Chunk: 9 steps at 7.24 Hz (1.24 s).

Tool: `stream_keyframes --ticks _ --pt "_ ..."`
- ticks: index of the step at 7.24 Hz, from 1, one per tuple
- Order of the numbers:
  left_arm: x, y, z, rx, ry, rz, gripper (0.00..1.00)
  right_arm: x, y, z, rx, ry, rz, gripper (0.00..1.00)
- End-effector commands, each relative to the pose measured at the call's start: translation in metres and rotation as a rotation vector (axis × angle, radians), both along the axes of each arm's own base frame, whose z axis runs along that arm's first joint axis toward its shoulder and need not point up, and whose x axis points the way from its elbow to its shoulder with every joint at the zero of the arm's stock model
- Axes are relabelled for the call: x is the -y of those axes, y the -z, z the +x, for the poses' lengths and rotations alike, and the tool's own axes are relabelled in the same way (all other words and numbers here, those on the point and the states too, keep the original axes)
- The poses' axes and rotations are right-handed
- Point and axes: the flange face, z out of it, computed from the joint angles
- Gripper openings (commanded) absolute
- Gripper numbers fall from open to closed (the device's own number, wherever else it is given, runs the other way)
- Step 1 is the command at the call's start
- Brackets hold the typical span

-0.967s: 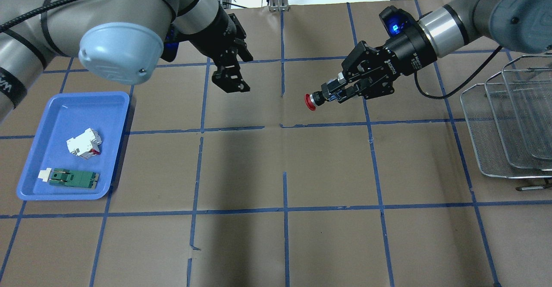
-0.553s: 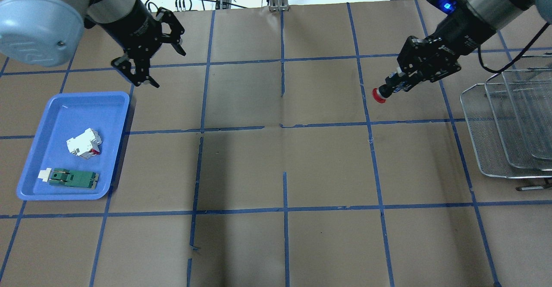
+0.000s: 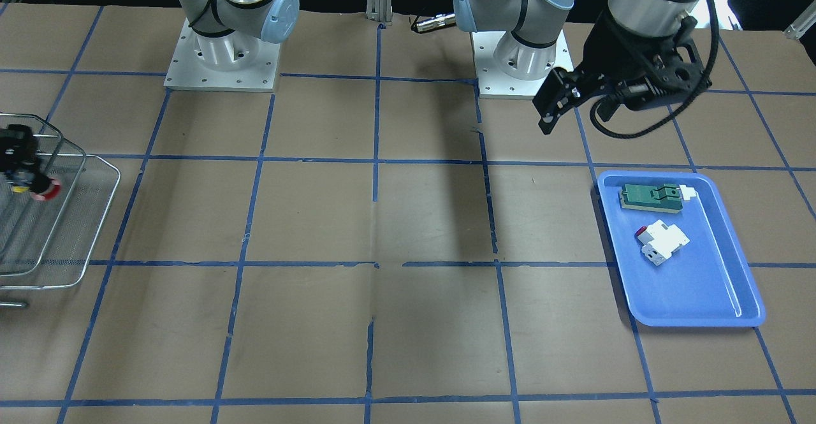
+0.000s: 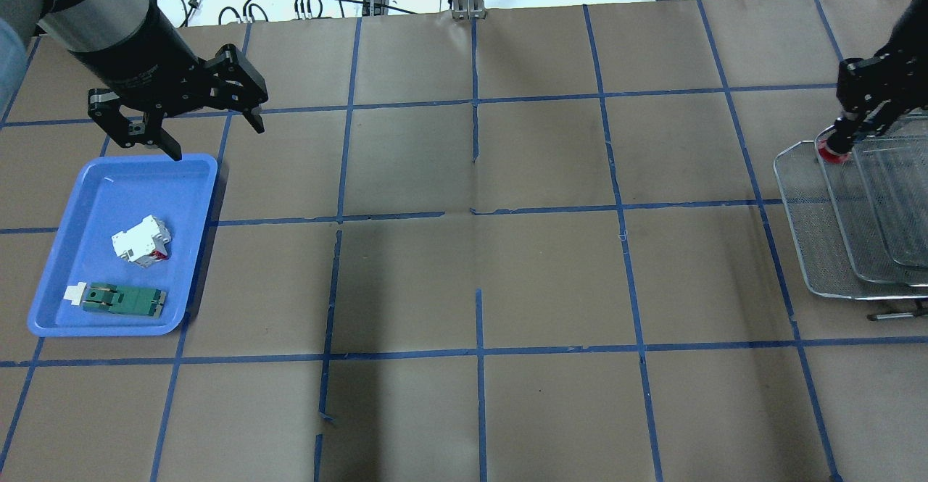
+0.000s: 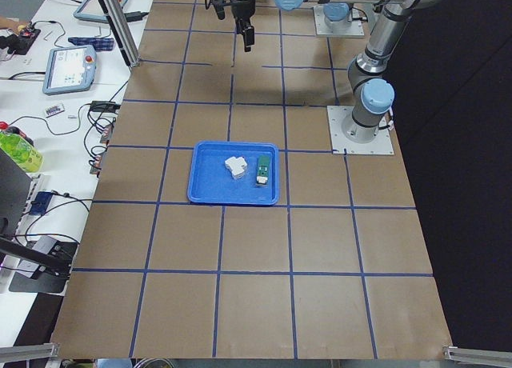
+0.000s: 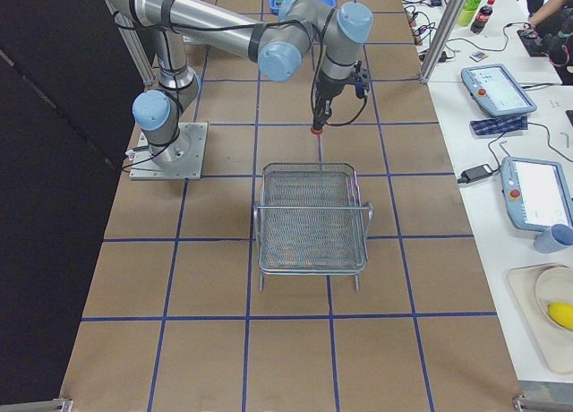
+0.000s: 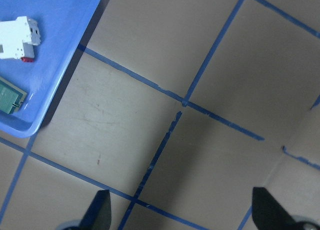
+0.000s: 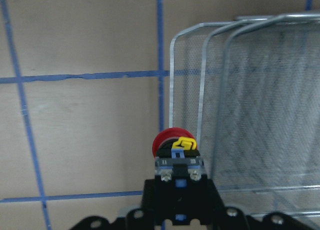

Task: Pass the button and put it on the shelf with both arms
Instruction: 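Carry the button with the right gripper to the mesh rack while the left arm withdraws, then lower the button into the mesh rack and open the right gripper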

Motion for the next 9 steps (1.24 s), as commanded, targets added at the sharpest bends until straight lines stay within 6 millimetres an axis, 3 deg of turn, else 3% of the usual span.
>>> stream_keyframes --ticks 1,2,3,4,6,9 --pt "-0.019 0.0 0.002 0.002 0.099 0.034 1.0 -0.027 0.012 -0.097 -0.069 0.046 0.032 0.0" --pt "-0.024 0.007 0.012 0.134 0.112 0.067 1.0 -0.035 0.02 -0.12 -0.065 0.058 0.014 0.01" --pt "-0.03 0.024 0.015 0.171 0.116 0.1 1.0 -0.034 0.028 -0.12 -0.054 0.061 0.004 0.86" --pt "-0.037 0.025 0.013 0.153 0.118 0.097 1.0 -0.028 0.037 -0.117 0.029 0.037 -0.028 1.0" --pt "-0.037 0.032 0.007 0.102 0.114 0.106 1.0 -0.028 0.037 -0.117 0.036 0.016 -0.026 1.0" --pt "-0.043 0.026 0.006 0.091 0.119 0.089 1.0 -0.03 0.031 -0.114 0.037 0.018 -0.037 1.0"
